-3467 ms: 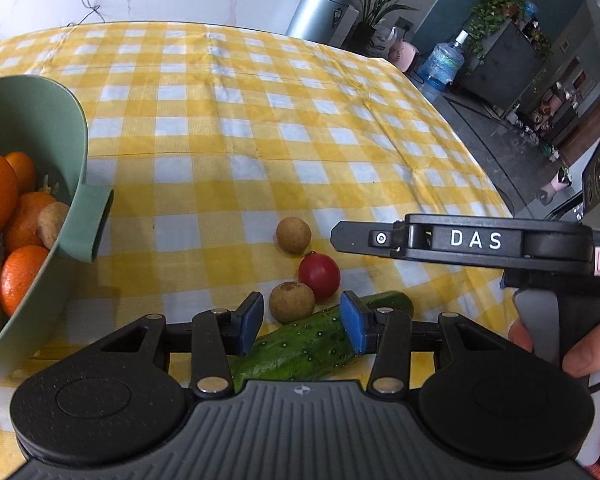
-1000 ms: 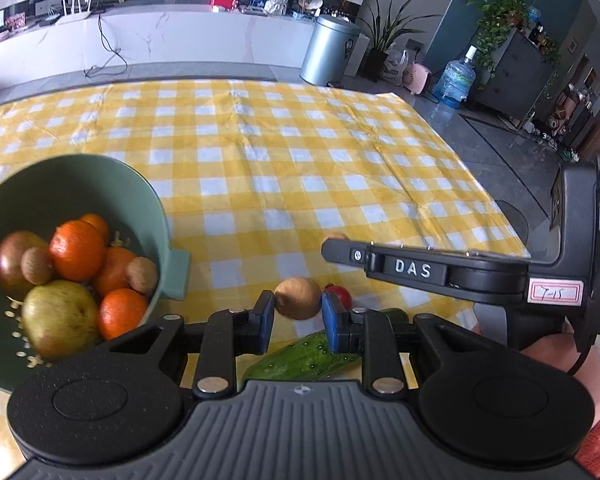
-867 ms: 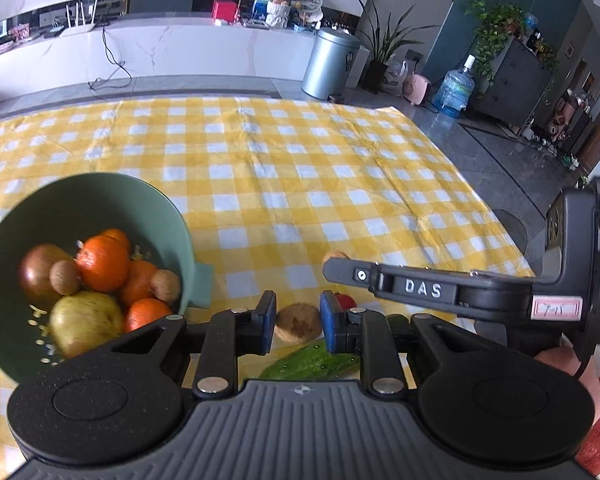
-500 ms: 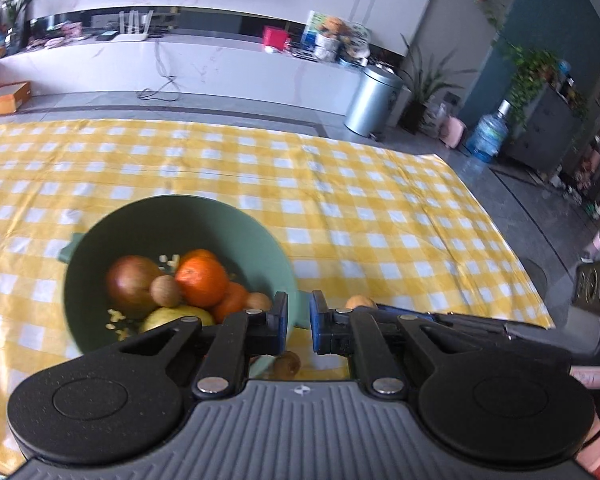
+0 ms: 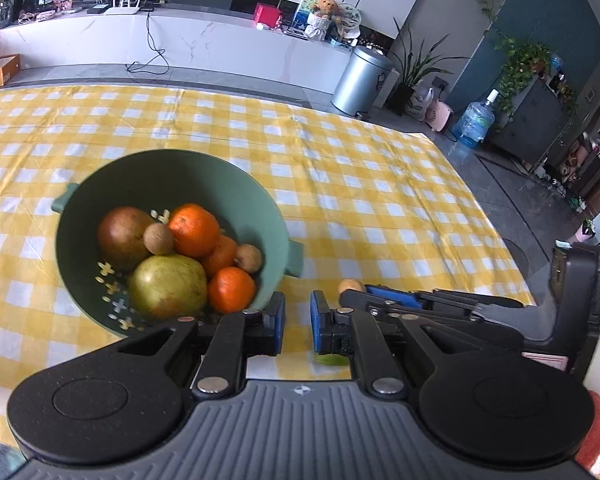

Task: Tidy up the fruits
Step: 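Grasp the last kiwi on the cloth with the left tool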

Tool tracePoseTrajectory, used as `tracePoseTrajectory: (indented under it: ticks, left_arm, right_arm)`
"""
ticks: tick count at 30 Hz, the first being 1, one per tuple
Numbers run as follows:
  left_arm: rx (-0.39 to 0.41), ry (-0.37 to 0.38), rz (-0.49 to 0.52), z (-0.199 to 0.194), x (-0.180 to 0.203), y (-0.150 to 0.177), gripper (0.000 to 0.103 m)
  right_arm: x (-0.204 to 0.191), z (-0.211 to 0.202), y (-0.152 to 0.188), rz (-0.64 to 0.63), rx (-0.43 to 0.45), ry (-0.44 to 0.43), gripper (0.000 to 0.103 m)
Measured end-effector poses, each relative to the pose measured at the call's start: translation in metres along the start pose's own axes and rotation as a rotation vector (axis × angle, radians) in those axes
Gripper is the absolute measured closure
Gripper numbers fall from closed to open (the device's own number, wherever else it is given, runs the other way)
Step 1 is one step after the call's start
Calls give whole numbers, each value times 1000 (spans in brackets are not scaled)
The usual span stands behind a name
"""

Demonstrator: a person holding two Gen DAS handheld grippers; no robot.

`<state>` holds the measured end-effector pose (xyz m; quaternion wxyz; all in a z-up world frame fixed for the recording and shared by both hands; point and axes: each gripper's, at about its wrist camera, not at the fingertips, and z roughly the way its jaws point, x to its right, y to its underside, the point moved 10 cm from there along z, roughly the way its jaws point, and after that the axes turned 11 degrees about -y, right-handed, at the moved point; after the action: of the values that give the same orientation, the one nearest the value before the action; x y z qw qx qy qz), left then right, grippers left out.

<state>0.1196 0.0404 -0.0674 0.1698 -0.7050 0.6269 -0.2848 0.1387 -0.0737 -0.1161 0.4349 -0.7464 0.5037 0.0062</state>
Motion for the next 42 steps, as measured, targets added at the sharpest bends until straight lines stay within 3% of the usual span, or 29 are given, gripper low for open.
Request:
tracePoseTrajectory:
  ticks: [3,8,12,16,19,33,38,42]
  left_arm:
    - [3,-2,-30,4,10,10,85]
    - [27,-67,-94,23,13,20,80]
    - [-8,-112,-149,42,11,33,77]
    - [-3,-182,-123,57,11,39,60]
    - [3,-206,-122,67,10,40,57]
    - [-22,-284,-80,106,4,44,57]
    - [-14,-278,-37,107,8,43,74]
    - [-19,-264,-9,105,11,44,75]
  right_arm:
    - [6,-3,2,-28,-1,28,83]
    - [18,-15,-2,-24,35,52,83]
    - [30,-24,-2,14,61,54,83]
    - [36,-23,0,51,62,31,83]
    - [37,-21,1,56,59,17,83]
    - [46,-10,4,124,39,-20,83]
    - [46,-6,5,119,26,-16,83]
    - [46,-5,5,119,19,-7,83]
